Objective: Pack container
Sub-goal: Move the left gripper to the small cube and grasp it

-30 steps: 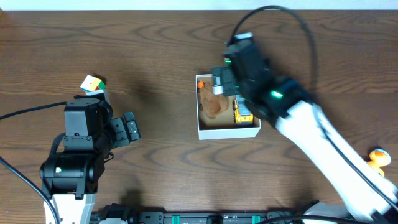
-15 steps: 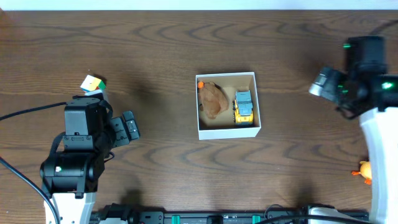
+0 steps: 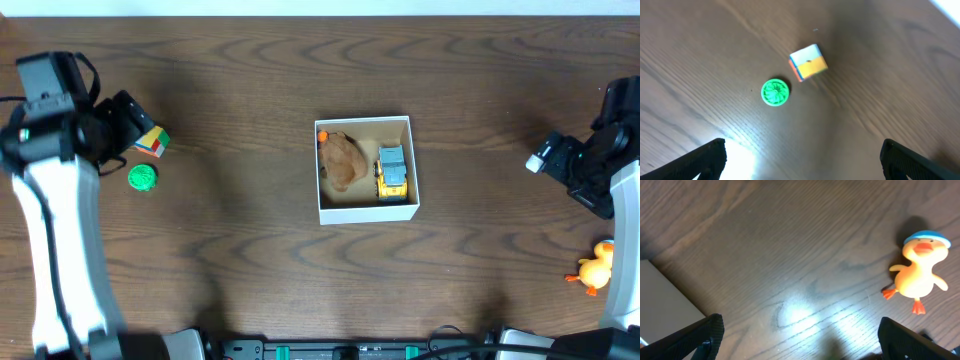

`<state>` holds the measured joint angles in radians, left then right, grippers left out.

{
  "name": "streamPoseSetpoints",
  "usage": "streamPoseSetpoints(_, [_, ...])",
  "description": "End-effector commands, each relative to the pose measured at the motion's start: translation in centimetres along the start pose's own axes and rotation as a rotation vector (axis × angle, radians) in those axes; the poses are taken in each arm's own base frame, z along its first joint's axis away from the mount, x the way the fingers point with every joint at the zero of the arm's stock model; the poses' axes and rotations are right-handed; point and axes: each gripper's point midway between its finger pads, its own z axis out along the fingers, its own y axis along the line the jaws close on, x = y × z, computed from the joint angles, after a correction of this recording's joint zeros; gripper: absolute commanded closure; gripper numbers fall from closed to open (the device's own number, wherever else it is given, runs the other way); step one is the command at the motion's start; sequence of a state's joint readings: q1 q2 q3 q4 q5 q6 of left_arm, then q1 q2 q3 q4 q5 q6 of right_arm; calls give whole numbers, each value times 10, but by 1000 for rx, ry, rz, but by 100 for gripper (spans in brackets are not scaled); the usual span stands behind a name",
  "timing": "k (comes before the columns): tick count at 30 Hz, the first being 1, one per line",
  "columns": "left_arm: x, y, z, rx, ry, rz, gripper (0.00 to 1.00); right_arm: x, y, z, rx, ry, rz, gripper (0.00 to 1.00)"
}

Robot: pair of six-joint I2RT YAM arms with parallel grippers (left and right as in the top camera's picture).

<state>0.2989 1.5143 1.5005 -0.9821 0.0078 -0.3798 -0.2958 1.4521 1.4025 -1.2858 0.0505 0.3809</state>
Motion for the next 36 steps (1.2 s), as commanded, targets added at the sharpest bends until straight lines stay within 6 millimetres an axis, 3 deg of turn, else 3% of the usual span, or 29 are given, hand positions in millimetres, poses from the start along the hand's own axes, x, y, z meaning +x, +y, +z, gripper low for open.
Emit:
streamPoseSetpoints(1, [5, -8, 43, 25, 111, -131, 2, 3, 4, 3, -27, 19, -32, 1])
streamPoseSetpoints(6, [6, -23, 103, 55, 189, -226, 2, 6, 9, 2, -60, 32, -59, 1])
streamPoseSetpoints(12, [0, -29, 138, 56, 199, -311, 2, 10, 9, 2, -65, 48, -80, 1])
streamPoseSetpoints(21, [2, -29, 170, 31, 212, -432, 2, 11, 9, 2, -64, 52, -88, 1])
streamPoseSetpoints(28, [11, -16, 191, -50, 220, -482, 2, 12, 8, 2, -62, 59, -95, 1])
streamPoseSetpoints(36, [0, -19, 205, -28, 175, -488, 2, 12, 8, 2, -62, 58, -98, 1])
